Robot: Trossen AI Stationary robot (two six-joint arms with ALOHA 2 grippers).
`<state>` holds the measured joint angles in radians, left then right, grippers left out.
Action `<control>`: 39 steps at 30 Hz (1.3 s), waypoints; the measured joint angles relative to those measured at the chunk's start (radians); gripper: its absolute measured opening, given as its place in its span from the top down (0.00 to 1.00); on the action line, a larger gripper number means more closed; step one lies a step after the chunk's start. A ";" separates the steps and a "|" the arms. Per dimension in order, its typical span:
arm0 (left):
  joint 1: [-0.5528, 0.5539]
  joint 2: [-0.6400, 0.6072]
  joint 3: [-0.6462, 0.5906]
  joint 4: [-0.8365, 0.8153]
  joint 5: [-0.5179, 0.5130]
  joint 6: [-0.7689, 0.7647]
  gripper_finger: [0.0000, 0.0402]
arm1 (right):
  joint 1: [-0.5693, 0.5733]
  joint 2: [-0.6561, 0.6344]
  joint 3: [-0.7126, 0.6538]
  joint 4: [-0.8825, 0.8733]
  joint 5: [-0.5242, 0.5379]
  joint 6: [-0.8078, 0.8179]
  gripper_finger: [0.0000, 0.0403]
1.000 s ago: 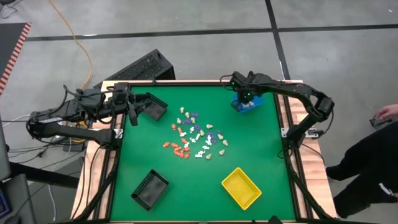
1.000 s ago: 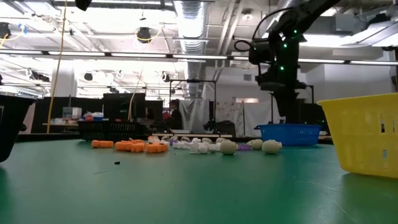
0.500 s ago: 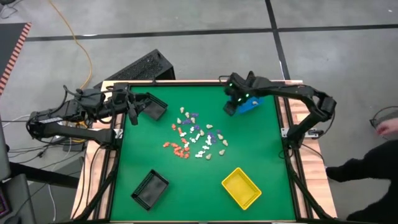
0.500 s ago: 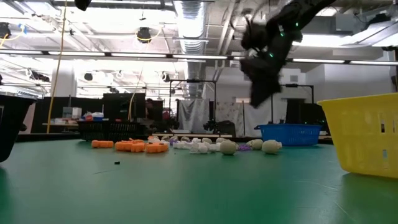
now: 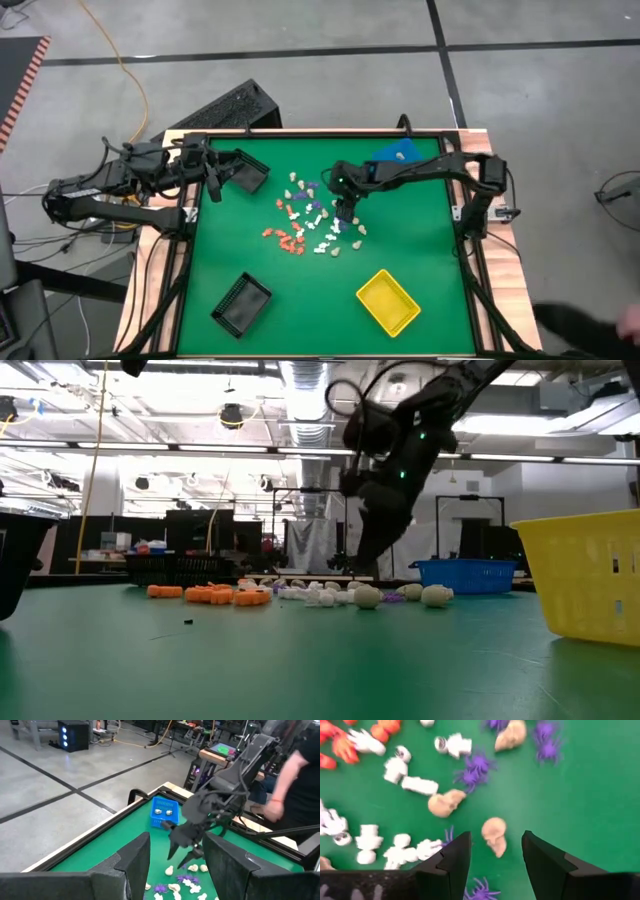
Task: Sort Halloween decoration
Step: Put the skull toy into the blue basket
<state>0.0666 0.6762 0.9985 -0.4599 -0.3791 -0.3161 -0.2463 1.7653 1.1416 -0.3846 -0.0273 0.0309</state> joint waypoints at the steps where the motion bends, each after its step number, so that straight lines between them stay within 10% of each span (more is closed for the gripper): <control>1: 0.000 0.000 0.000 -0.001 0.000 0.000 0.57 | -0.001 0.014 0.000 0.004 0.000 0.002 0.50; 26: 0.000 0.013 -0.001 -0.005 0.004 -0.003 0.57 | 0.023 0.117 -0.003 0.092 0.004 -0.009 0.51; 39: 0.001 0.018 -0.001 -0.006 0.001 -0.018 0.57 | 0.023 0.122 -0.003 0.081 0.056 0.029 0.73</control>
<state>0.0673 0.6941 0.9977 -0.4654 -0.3779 -0.3336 -0.2237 1.8877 1.1389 -0.3038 0.0292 0.0601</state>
